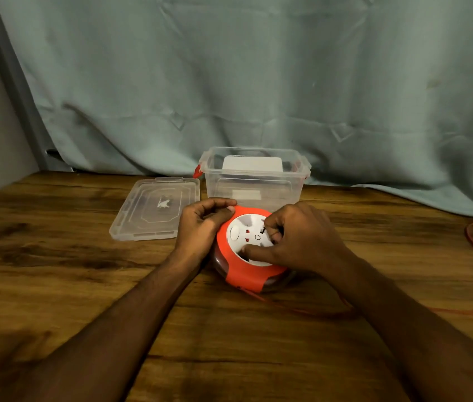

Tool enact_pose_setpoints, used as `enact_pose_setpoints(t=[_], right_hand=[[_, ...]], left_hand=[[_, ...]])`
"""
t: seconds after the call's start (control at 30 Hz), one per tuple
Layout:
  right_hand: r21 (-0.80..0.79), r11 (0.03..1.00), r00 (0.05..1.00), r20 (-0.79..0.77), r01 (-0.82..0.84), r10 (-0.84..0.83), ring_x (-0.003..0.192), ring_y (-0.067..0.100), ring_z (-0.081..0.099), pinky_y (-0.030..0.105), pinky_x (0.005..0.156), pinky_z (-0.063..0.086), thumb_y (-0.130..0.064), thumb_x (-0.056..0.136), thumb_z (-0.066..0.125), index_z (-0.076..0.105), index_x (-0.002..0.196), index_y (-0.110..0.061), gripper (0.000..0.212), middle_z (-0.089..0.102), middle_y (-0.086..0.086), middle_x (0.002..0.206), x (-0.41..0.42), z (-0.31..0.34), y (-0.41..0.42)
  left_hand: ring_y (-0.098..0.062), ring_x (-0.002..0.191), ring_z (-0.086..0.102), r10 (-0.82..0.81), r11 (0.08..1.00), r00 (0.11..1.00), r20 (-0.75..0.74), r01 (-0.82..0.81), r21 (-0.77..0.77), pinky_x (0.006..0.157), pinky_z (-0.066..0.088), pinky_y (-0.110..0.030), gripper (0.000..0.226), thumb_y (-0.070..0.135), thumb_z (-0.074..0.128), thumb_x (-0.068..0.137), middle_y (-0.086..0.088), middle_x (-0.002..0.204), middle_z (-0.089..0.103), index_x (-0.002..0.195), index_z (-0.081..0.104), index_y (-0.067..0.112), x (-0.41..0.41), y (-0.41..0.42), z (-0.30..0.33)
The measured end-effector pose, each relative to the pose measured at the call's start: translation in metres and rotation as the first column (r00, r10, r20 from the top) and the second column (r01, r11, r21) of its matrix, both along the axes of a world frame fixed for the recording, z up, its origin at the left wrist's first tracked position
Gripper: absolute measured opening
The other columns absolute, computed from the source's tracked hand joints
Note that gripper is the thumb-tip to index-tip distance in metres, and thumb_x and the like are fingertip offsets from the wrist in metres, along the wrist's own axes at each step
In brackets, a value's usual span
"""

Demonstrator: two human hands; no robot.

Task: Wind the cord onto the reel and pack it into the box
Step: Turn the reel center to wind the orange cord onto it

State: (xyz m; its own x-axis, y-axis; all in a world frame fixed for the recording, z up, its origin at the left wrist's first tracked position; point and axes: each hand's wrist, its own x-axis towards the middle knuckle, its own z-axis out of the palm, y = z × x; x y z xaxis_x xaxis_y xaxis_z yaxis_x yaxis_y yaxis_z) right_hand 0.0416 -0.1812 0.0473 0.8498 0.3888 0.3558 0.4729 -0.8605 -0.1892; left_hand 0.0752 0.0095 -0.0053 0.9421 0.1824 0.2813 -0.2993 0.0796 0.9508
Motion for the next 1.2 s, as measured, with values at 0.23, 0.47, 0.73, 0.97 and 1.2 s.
enact_pose_setpoints(t=[0.23, 0.47, 0.73, 0.97, 1.2], right_hand=[[-0.006, 1.000, 0.999, -0.037, 0.023, -0.023, 0.063, 0.003, 0.054, 0.026, 0.067, 0.045, -0.070, 0.082, 0.067, 0.051, 0.052, -0.021, 0.060, 0.052, -0.012, 0.055, 0.000, 0.005, 0.002], [0.204, 0.963, 0.949, -0.224, -0.175, 0.220, 0.085, 0.004, 0.066, 0.025, 0.066, 0.060, -0.013, 0.076, 0.081, 0.059, 0.115, -0.043, 0.053, 0.069, -0.017, 0.104, 0.015, 0.008, -0.025], [0.193, 0.948, 0.916, -0.267, -0.254, 0.300, 0.120, 0.014, 0.064, 0.036, 0.081, 0.066, -0.013, 0.076, 0.084, 0.040, 0.136, -0.045, 0.081, 0.066, -0.018, 0.129, 0.021, 0.006, -0.028], [0.201, 0.959, 0.940, -0.236, -0.201, 0.247, 0.100, 0.013, 0.071, 0.034, 0.072, 0.066, -0.033, 0.066, 0.094, 0.038, 0.122, -0.045, 0.080, 0.067, -0.016, 0.110, 0.014, 0.009, -0.028], [0.048, 0.995, 0.994, -0.068, -0.082, 0.086, 0.063, 0.007, 0.056, 0.032, 0.053, 0.040, -0.067, 0.060, 0.086, 0.055, 0.071, -0.022, 0.056, 0.061, -0.008, 0.066, 0.005, 0.007, -0.015]], left_hand=[[-0.030, 0.096, 0.074, -0.002, 1.000, 1.000, 0.007, 0.002, 0.007, 0.085, 0.061, -0.044, 0.014, 0.005, 0.068, 0.091, -0.010, 0.100, 0.078, 0.097, 0.078, 0.012, -0.002, 0.000, 0.001], [-0.031, 0.092, 0.074, -0.004, 1.000, 1.000, 0.001, 0.004, -0.001, 0.083, 0.060, -0.044, 0.014, 0.004, 0.069, 0.090, -0.012, 0.098, 0.078, 0.096, 0.078, 0.012, -0.002, 0.001, 0.002], [-0.029, 0.092, 0.075, -0.022, 1.000, 1.000, 0.007, 0.022, 0.013, 0.078, 0.061, -0.038, 0.014, 0.005, 0.068, 0.091, -0.010, 0.099, 0.078, 0.100, 0.078, 0.009, -0.003, 0.000, 0.002], [-0.028, 0.094, 0.075, -0.024, 1.000, 1.000, -0.014, 0.024, 0.015, 0.080, 0.062, -0.041, 0.015, 0.007, 0.068, 0.091, -0.009, 0.102, 0.078, 0.103, 0.077, 0.008, -0.004, -0.001, 0.002], [-0.025, 0.090, 0.074, -0.015, 1.000, 1.000, -0.004, 0.015, -0.008, 0.080, 0.060, -0.036, 0.014, 0.003, 0.068, 0.090, -0.012, 0.100, 0.078, 0.100, 0.077, 0.006, -0.003, -0.001, 0.002]])
